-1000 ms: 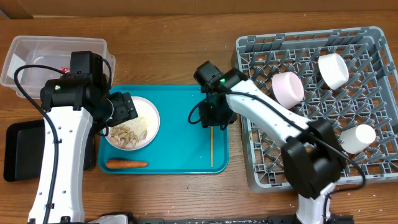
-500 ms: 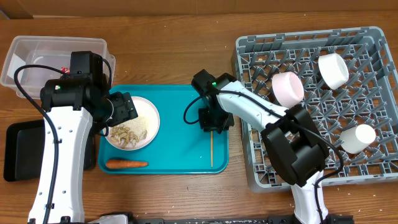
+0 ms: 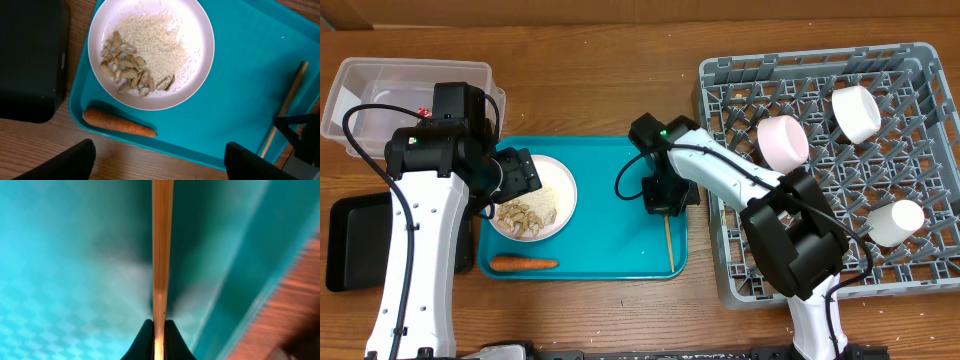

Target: Sort waste into correct bins and load items into the dishwasher

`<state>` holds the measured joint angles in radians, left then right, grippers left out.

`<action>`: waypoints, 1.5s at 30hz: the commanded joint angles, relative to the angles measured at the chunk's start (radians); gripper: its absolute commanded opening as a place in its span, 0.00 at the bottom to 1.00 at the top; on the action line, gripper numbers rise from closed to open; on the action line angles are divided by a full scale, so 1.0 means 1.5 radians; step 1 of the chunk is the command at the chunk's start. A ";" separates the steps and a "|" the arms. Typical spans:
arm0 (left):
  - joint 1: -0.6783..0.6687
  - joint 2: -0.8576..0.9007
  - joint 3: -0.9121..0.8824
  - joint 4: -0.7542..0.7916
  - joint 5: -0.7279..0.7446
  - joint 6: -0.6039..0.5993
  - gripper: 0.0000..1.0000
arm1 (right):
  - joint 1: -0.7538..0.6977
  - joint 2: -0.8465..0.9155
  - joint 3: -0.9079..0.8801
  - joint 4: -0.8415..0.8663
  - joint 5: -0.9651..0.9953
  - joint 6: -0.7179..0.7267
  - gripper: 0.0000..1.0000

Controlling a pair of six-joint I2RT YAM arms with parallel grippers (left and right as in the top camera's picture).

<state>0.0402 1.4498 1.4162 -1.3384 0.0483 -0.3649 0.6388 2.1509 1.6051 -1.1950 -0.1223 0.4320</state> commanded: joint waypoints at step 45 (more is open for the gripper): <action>0.003 0.002 0.006 0.003 0.003 -0.006 0.85 | -0.174 -0.346 -0.022 -0.064 0.118 -0.134 0.32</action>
<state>0.0402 1.4498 1.4162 -1.3380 0.0486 -0.3649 0.3756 1.7485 1.4971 -1.2953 0.0784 0.2317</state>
